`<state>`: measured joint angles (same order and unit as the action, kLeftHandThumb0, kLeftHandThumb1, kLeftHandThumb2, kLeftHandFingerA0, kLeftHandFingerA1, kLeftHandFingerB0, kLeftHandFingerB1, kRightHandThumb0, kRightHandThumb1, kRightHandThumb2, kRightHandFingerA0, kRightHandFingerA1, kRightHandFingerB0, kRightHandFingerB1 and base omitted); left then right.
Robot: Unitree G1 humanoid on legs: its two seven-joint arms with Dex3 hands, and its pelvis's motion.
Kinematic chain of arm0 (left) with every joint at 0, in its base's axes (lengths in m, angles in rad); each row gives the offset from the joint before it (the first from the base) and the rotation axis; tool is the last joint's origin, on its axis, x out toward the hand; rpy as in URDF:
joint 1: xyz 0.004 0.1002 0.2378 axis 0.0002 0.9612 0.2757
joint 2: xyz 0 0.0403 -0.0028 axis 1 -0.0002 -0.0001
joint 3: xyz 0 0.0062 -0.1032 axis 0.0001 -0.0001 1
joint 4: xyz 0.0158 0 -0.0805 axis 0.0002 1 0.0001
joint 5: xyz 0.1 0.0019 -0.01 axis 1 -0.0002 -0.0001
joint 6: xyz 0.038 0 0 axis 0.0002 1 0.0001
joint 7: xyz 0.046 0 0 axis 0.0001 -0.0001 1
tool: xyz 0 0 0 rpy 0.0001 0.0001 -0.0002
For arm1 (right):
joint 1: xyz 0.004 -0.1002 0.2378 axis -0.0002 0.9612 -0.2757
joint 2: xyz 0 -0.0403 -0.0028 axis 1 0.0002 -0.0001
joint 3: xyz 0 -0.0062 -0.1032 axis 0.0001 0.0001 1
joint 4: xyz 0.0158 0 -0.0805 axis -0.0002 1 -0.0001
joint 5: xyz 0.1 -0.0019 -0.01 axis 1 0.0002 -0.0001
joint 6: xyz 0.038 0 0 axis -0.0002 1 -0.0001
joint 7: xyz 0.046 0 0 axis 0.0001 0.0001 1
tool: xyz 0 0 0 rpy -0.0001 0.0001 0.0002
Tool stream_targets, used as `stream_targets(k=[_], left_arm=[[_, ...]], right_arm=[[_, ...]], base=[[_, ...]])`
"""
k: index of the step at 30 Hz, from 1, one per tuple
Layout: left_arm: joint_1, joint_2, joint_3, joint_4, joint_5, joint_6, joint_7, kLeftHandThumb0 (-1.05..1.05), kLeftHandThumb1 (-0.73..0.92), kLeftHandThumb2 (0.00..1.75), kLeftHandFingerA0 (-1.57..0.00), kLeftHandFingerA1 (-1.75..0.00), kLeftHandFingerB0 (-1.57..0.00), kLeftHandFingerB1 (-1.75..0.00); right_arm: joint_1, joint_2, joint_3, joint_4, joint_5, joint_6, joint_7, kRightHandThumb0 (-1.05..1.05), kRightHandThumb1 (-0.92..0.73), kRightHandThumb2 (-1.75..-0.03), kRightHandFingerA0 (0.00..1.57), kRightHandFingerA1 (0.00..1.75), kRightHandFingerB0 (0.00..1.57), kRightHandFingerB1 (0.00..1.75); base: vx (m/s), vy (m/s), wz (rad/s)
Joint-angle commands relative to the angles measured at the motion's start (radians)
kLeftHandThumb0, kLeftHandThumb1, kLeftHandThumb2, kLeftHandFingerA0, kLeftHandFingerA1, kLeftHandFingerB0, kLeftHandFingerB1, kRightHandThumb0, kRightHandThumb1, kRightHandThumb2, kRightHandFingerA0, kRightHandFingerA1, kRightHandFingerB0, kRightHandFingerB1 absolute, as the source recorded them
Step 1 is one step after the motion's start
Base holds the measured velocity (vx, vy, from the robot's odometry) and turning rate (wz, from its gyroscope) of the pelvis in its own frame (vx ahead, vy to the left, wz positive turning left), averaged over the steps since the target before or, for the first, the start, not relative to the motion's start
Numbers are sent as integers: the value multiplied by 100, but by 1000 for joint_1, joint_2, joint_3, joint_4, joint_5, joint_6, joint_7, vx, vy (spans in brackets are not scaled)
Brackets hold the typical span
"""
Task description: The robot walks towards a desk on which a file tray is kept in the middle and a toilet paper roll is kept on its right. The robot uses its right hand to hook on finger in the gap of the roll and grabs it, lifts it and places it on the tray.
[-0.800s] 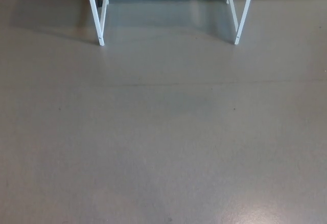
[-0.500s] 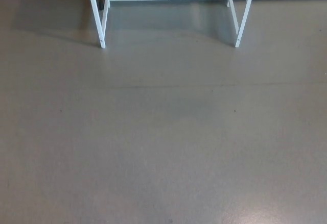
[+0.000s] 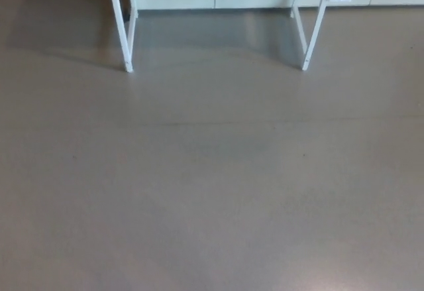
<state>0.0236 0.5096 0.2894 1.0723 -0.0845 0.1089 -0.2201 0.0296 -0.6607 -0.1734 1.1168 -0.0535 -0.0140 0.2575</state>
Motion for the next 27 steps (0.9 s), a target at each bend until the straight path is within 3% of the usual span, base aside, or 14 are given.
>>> stream_targets(k=[1,3,4,7,8,9,16,18,19,20,21,22,23,27], left_arm=[[21,22,31,20,-27,-1,-5,-91,66,110,-13,-72,-9,-62],[44,18,32,-3,-25,1,-9,-90,65,109,-10,-70,-8,-60],[70,18,26,-8,-17,-16,-16,-85,88,69,-9,-80,0,-60],[103,19,13,-22,-7,-27,-23,-84,90,67,-3,-86,0,-66],[110,19,-10,2,19,-42,-8,-87,91,67,-12,-85,-6,-67],[113,16,-5,2,10,-32,-3,-87,89,67,-10,-89,-9,-71],[130,6,8,-45,-12,29,4,-85,90,66,-9,-81,-8,-66],[139,5,4,-67,-9,39,7,-84,91,67,-10,-82,-9,-67],[138,5,7,-69,-12,46,9,-89,67,111,-17,-71,-16,-65],[135,4,9,-63,-15,45,11,-84,90,67,-11,-80,-11,-66],[134,3,11,-57,-15,40,15,-84,90,67,-10,-79,-10,-66],[136,5,3,-62,-6,40,19,-91,69,113,-19,-72,-15,-65],[138,9,-14,-66,12,37,21,-86,72,118,-14,-69,-8,-61],[133,9,-12,-56,2,37,25,-89,68,113,-18,-72,-16,-65]], right_arm=[[34,-24,54,-29,-45,-1,8,-79,-56,-90,2,17,2,18],[41,-29,69,-23,-48,-1,10,-77,-55,-91,1,19,2,19],[59,-30,73,-16,-46,-16,11,-71,-55,-81,4,21,1,21],[80,-29,51,-4,-13,-31,40,-69,-52,-88,0,18,2,21],[94,-31,51,2,-16,-22,33,-66,-66,-60,1,22,5,23],[104,-30,49,3,-16,-34,26,-71,-51,-87,2,20,4,24],[178,-53,85,-147,-48,46,14,-75,-55,-92,0,26,5,25],[174,-54,81,-128,-38,21,30,-86,-58,-90,8,15,9,16],[181,-53,75,-140,-32,26,31,-85,-57,-89,8,15,9,18],[180,-54,81,-144,-39,33,25,-85,-58,-92,8,21,8,20],[177,-53,83,-138,-42,32,23,-85,-56,-89,7,18,10,18],[169,-45,58,-115,-11,20,42,-73,-55,-73,1,17,4,20],[155,-44,54,-90,-4,23,56,-83,-55,-88,6,16,6,17],[165,-52,82,-116,-43,26,27,-81,-57,-91,7,22,6,20]], base=[[238,177,14],[245,134,0],[221,76,5],[256,-25,9],[277,-44,9],[287,-81,10],[303,-202,15],[298,-180,32],[277,-126,-3],[225,-112,5],[296,-84,1],[316,-51,-1],[332,-18,-2],[330,49,-14]])
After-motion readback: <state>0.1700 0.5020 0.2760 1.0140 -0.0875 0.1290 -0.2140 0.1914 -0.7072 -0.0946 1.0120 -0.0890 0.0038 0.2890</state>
